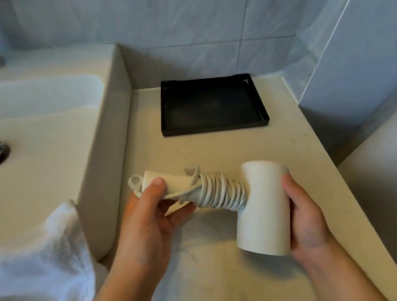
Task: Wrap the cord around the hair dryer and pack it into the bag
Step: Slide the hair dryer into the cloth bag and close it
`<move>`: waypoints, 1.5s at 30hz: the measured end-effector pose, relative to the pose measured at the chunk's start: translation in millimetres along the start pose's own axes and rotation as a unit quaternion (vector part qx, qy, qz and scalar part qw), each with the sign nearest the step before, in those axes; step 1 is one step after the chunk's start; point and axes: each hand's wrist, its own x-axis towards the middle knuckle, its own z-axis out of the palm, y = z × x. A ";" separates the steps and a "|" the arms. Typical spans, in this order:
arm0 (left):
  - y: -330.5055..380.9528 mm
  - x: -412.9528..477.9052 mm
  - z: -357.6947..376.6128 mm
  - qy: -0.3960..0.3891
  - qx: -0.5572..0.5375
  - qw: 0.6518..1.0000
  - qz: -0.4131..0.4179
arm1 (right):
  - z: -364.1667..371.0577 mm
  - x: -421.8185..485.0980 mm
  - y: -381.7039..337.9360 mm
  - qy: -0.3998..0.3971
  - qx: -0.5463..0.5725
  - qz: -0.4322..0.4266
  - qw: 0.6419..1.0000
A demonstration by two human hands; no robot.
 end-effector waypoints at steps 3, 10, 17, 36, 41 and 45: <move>23.8 -12.0 19.4 0.040 0.008 0.999 -0.035 | 18.1 -19.4 -21.5 0.041 -0.005 0.030 0.999; 124.0 -92.5 47.7 0.095 0.031 0.993 -0.057 | 77.4 -99.9 -88.4 0.021 -0.040 0.124 0.991; 202.2 -198.6 -14.9 0.221 0.033 0.975 -0.013 | 166.2 -143.4 -74.6 -0.107 -0.131 0.219 0.961; 257.7 -365.3 -234.8 0.426 -0.178 0.873 0.156 | 390.3 -249.4 116.4 -0.385 -0.352 0.248 0.816; 297.3 -359.4 -307.9 0.422 -0.176 0.878 0.146 | 450.6 -252.1 171.2 -0.375 -0.355 0.245 0.820; 335.3 -358.5 -358.0 0.427 -0.166 0.878 0.139 | 499.9 -254.6 207.1 -0.372 -0.355 0.246 0.822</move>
